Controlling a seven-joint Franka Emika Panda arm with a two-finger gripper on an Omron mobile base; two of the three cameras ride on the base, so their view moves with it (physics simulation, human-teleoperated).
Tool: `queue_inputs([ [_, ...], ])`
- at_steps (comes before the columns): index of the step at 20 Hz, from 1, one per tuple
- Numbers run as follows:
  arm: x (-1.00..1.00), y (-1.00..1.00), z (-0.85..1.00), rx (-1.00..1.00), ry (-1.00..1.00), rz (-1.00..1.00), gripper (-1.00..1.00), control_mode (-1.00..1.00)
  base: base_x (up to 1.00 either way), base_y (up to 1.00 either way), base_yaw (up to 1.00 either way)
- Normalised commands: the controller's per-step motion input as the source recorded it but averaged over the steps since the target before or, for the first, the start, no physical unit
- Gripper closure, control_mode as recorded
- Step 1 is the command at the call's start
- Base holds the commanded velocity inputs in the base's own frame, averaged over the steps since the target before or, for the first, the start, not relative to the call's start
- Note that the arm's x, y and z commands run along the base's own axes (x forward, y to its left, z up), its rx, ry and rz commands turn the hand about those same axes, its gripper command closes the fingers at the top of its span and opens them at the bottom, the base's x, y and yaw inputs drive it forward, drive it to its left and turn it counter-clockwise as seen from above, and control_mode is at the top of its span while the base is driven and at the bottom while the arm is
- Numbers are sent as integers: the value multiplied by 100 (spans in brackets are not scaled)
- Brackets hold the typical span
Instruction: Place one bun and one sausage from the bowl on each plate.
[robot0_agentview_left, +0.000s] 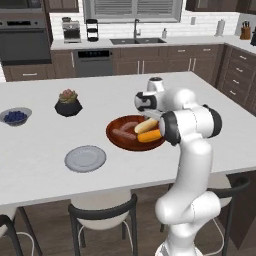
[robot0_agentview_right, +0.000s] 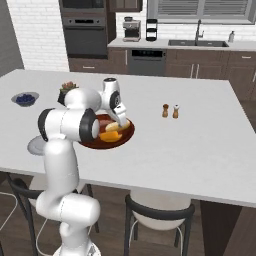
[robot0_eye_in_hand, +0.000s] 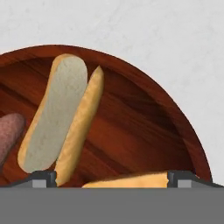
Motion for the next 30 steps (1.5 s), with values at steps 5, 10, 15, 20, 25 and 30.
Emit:
queue_inputs([
  [5,24,0,-38,0,0,-1,-100,-100,0,0,0],
  [10,26,0,-24,0,0,-1,-100,-100,0,0,0],
  [15,16,0,-2,2,0,-4,-100,-100,0,0,0],
  [20,32,0,11,2,0,-5,-100,-100,0,0,0],
  [25,43,0,-6,0,0,0,-100,-100,0,0,0],
  [30,29,0,-20,0,1,0,-100,-100,0,0,0],
])
